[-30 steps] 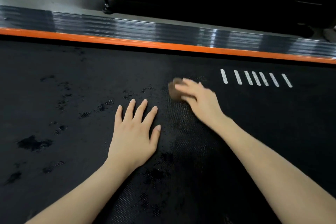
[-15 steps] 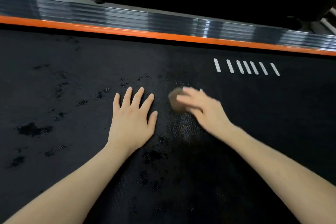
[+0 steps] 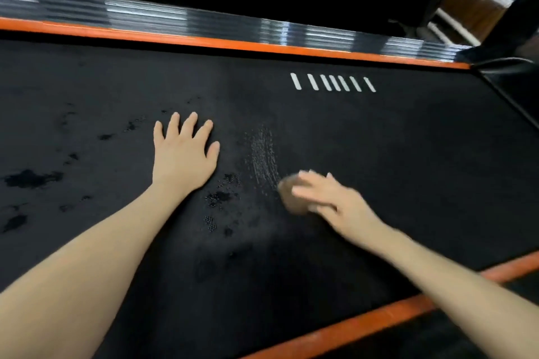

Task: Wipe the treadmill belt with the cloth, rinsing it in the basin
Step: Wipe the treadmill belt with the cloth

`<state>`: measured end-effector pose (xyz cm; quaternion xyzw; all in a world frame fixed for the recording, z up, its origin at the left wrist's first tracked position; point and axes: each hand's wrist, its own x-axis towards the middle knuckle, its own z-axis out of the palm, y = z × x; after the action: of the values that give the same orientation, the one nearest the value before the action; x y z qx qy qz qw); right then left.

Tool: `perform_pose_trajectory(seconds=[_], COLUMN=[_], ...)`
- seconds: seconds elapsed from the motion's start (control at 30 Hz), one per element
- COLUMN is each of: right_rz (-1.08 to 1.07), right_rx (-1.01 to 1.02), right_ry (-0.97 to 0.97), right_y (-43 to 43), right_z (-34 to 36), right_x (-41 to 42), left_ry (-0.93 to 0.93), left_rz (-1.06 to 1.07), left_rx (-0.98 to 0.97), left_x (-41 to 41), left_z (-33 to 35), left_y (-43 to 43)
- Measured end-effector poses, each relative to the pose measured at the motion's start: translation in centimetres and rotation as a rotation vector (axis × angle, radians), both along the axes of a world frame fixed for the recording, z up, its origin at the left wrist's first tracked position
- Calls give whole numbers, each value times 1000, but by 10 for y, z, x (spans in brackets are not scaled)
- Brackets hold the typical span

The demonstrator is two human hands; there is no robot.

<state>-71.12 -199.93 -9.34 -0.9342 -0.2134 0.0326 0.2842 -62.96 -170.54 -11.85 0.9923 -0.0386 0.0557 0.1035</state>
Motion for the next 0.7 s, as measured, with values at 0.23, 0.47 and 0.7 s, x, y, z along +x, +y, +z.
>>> perform_pose_trajectory(seconds=[0.23, 0.47, 0.7], right_rz=[-363, 96, -365], right_rx=[59, 34, -18], right_ry=[-21, 101, 188], right_y=[63, 98, 35], right_z=[-3, 9, 29], right_x=[-35, -120, -134], left_ry=[-102, 51, 27], left_rz=[-69, -141, -115], left_rx=[-184, 98, 61], left_x=[-59, -124, -135], left_z=[24, 4, -2], left_y=[18, 89, 92])
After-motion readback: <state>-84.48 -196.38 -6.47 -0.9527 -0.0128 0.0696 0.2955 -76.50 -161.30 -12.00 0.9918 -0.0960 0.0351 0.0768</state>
